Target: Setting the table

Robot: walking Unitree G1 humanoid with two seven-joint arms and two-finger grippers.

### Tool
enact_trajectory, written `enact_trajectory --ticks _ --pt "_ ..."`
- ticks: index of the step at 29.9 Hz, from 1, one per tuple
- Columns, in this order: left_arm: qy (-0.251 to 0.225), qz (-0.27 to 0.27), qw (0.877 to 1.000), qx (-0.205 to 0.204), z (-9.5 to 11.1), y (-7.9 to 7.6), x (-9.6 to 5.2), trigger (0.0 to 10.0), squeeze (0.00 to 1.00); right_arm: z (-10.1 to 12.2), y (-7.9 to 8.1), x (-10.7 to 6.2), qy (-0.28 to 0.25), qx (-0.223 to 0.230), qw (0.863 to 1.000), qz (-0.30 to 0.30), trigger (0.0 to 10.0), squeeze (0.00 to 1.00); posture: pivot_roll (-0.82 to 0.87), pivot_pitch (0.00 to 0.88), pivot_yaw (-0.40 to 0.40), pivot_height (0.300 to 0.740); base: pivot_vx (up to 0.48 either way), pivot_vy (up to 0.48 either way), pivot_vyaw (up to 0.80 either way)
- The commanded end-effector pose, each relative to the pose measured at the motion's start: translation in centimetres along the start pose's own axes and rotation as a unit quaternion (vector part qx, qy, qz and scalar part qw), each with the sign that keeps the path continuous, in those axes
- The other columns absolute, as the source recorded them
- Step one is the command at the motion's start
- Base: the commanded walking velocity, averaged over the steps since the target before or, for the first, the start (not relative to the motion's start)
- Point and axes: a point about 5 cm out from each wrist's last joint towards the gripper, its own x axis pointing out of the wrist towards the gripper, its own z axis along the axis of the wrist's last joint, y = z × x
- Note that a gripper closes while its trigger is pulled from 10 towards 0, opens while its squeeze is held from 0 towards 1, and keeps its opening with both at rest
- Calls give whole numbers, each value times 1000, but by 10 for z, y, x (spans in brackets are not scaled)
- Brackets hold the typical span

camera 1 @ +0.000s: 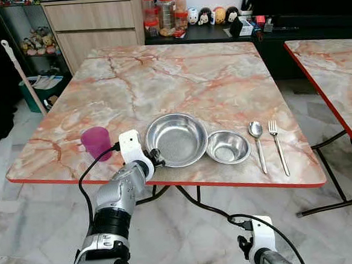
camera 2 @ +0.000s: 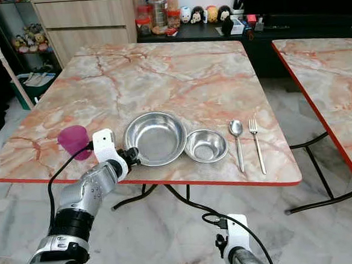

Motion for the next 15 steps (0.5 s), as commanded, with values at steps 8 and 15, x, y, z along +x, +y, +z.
enact_trajectory --ticks 8,15 --pt "-9 24 1000 9 5 4 -1 0 0 -2 2 0 3 9 1000 0 10000 0 48 0 7 740 0 0 0" --pt "-95 8 995 -38 25 7 -7 0 0 -1 4 0 2 7 1000 4 10000 0 55 0 0 740 0 0 0"
